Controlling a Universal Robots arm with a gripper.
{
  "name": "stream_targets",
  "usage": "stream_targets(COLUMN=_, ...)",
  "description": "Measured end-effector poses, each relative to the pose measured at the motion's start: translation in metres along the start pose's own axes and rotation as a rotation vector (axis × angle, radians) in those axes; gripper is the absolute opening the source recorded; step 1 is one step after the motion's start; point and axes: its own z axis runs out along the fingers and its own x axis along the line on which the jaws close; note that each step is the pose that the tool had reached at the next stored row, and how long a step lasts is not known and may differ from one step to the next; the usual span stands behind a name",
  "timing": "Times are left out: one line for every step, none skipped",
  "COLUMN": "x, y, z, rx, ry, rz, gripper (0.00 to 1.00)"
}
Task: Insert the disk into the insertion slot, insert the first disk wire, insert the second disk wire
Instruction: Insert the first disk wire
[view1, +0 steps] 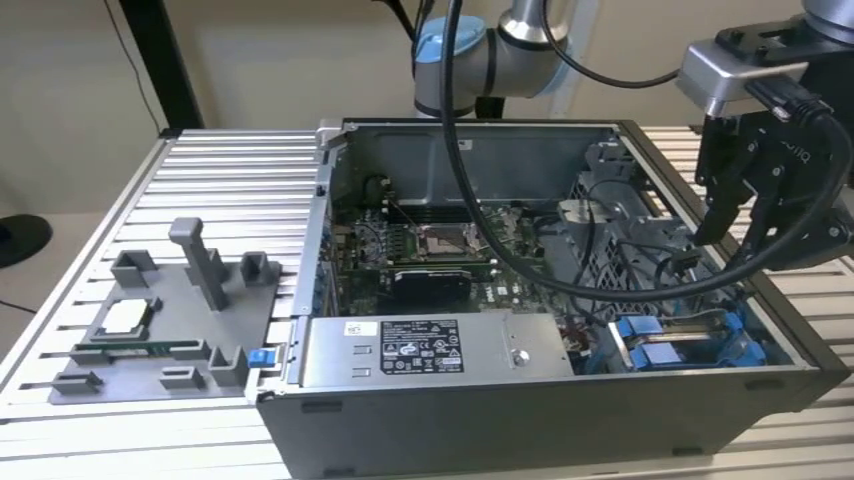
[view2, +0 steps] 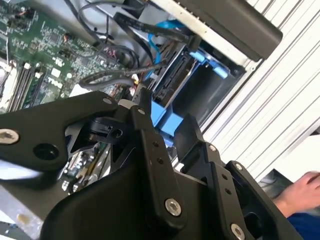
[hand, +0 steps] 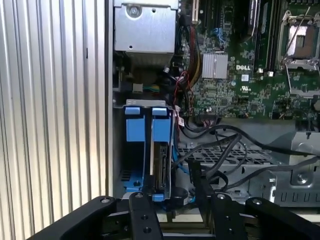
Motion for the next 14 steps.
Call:
stream_targets(x=-0.0010, y=0.0000, z=0.0004, rx=0.0129, ry=0.0047, rz=-0.001, gripper=1.00)
stream_targets(x=-0.0020, y=0.0001, z=0.0007, rx=0.0208, ry=0.0090, rz=-0.002, gripper=1.00)
stream_targets(x=-0.0035, y=0.0001, z=0.0010, rx=0.0294, ry=0.0134, rz=-0.003, gripper=1.00)
stream_targets(x=-0.0052, y=0.0001, z=0.0014, rx=0.0356, ry=0.0162, rz=-0.003, gripper=1.00)
stream_targets(x=-0.0067, y=0.0002, z=0.0015, rx=0.0400, ry=0.0178, rz=-0.003, gripper=1.00)
stream_targets(x=-0.0075, y=0.0007, z=0.0018, rx=0.0427, ry=0.0179, rz=-0.003, gripper=1.00)
stream_targets(x=-0.0076, y=0.0027, z=0.0020, rx=0.0441, ry=0.0182, rz=-0.001, gripper=1.00)
stream_targets(x=-0.0077, y=0.0051, z=0.0021, rx=0.0447, ry=0.0186, rz=0.002, gripper=1.00)
stream_targets(x=-0.0078, y=0.0076, z=0.0024, rx=0.0451, ry=0.0189, rz=0.005, gripper=1.00)
stream_targets(x=-0.0079, y=0.0099, z=0.0027, rx=0.0454, ry=0.0194, rz=0.009, gripper=1.00)
stream_targets(x=-0.0080, y=0.0117, z=0.0033, rx=0.0456, ry=0.0197, rz=0.014, gripper=1.00)
stream_targets(x=-0.0084, y=0.0129, z=0.0040, rx=0.0458, ry=0.0204, rz=0.018, gripper=1.00)
stream_targets(x=-0.0088, y=0.0133, z=0.0050, rx=0.0459, ry=0.0207, rz=0.022, gripper=1.00)
stream_targets(x=-0.0097, y=0.0135, z=0.0062, rx=0.0461, ry=0.0210, rz=0.025, gripper=1.00)
